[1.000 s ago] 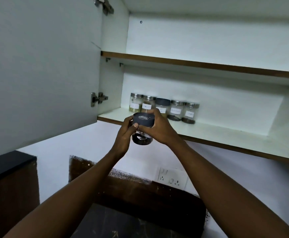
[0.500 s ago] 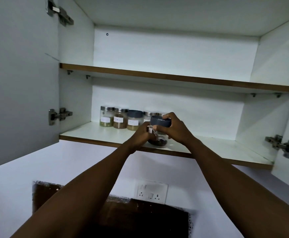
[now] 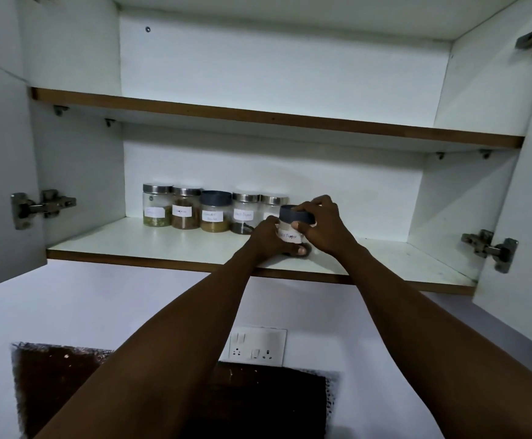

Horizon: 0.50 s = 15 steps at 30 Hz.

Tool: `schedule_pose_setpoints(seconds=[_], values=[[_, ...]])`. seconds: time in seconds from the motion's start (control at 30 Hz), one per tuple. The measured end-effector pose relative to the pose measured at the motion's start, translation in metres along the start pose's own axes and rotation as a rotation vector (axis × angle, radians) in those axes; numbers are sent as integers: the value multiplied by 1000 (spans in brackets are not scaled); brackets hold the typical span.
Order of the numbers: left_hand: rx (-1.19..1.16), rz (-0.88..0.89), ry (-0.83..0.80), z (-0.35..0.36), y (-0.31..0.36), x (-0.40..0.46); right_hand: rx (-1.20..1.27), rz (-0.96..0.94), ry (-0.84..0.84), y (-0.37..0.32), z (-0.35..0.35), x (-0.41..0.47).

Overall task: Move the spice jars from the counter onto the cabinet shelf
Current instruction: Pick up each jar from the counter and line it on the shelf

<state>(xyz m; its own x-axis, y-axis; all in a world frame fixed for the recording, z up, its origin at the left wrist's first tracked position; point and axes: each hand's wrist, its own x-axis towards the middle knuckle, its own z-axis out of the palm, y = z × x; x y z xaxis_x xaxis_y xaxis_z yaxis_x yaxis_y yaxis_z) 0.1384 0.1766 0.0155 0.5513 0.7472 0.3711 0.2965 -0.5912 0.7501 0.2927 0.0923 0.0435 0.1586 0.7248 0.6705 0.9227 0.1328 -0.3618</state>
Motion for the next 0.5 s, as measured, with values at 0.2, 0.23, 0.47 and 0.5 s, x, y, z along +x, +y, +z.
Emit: schedule_pose_setpoints(seconds=[0.2, 0.23, 0.47, 0.5], values=[[-65, -25, 9, 15, -8, 17, 117, -7, 104, 17, 19, -18], [-71, -22, 33, 18, -9, 19, 140, 25, 96, 18, 20, -19], [38, -3, 124, 33, -6, 29, 275, 443, 250, 34, 18, -18], [39, 5, 125, 34, -7, 30, 264, 473, 235, 37, 17, -17]])
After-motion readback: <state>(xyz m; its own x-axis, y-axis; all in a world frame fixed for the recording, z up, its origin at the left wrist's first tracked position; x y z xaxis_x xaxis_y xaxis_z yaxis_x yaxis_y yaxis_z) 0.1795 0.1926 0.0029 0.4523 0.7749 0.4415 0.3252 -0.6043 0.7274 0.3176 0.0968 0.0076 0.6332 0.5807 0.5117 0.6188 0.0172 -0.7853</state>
